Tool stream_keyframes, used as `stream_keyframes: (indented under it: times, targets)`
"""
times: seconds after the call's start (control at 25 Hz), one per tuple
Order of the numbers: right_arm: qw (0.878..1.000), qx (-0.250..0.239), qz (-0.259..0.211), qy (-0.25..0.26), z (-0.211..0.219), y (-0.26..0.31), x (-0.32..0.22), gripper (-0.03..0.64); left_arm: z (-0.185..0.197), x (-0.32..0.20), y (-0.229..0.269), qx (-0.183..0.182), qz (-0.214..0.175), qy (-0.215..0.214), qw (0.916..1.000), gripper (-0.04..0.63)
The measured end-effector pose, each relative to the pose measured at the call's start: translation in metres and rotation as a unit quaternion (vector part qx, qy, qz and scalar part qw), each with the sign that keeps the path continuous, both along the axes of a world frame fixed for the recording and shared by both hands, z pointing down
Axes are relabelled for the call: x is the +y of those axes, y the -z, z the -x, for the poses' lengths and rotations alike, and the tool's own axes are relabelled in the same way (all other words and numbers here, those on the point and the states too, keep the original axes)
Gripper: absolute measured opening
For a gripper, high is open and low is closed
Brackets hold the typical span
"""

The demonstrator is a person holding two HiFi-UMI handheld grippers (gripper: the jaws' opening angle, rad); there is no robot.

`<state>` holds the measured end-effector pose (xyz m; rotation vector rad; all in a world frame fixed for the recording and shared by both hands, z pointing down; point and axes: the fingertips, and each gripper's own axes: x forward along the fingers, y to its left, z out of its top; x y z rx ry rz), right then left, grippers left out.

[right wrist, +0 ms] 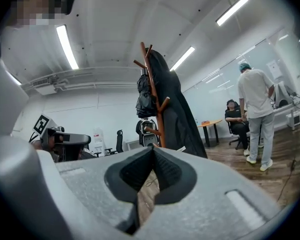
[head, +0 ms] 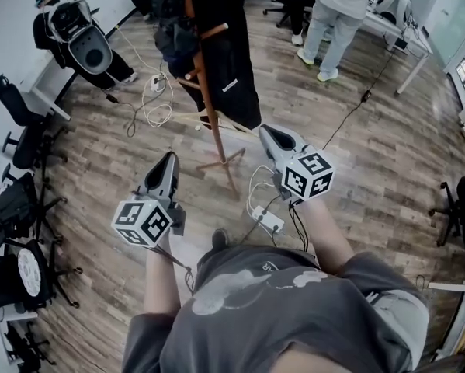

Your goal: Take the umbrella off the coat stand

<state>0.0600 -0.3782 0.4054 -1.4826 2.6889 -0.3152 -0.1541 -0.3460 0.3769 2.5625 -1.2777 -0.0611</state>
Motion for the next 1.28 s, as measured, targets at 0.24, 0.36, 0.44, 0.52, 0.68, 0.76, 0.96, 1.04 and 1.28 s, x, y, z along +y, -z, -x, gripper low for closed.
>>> stream_keyframes:
  times: [0.24, 0.36, 0.44, 0.52, 0.68, 0.76, 0.96, 1.04, 1.28]
  targets:
    - [0.999, 0.003, -0.008, -0.045, 0.011, 0.012, -0.030, -0.002, 0.009, -0.058, 0.019, -0.005, -0.016, -0.049, 0.9986, 0.012]
    - [0.998, 0.010, -0.011, -0.058, 0.018, 0.018, -0.045, -0.002, 0.013, -0.083, 0.027, -0.003, -0.023, -0.067, 0.9975, 0.012]
    - [0.997, 0.013, -0.013, -0.070, 0.020, 0.023, -0.053, -0.002, 0.014, -0.097, 0.032, 0.000, -0.028, -0.080, 0.9964, 0.012]
    - [0.996, 0.014, -0.016, -0.084, 0.020, 0.028, -0.059, -0.002, 0.013, -0.109, 0.038, 0.003, -0.034, -0.092, 0.9951, 0.012]
    - [0.994, 0.013, -0.021, -0.103, 0.021, 0.036, -0.070, -0.002, 0.016, -0.132, 0.056, 0.005, -0.055, -0.100, 0.9934, 0.012]
    - [0.994, 0.012, -0.021, -0.111, 0.023, 0.036, -0.077, -0.002, 0.019, -0.142, 0.065, 0.004, -0.064, -0.103, 0.9926, 0.012]
    - [0.991, 0.011, -0.022, -0.128, 0.020, 0.037, -0.087, -0.002, 0.011, -0.164, 0.092, 0.007, -0.093, -0.123, 0.9880, 0.014]
    - [0.991, 0.011, -0.025, -0.133, 0.020, 0.039, -0.090, -0.002, 0.012, -0.172, 0.105, 0.010, -0.110, -0.117, 0.9870, 0.018]
    - [0.989, 0.009, -0.030, -0.146, 0.017, 0.042, -0.094, -0.002, 0.007, -0.186, 0.128, 0.008, -0.161, -0.114, 0.9804, 0.110]
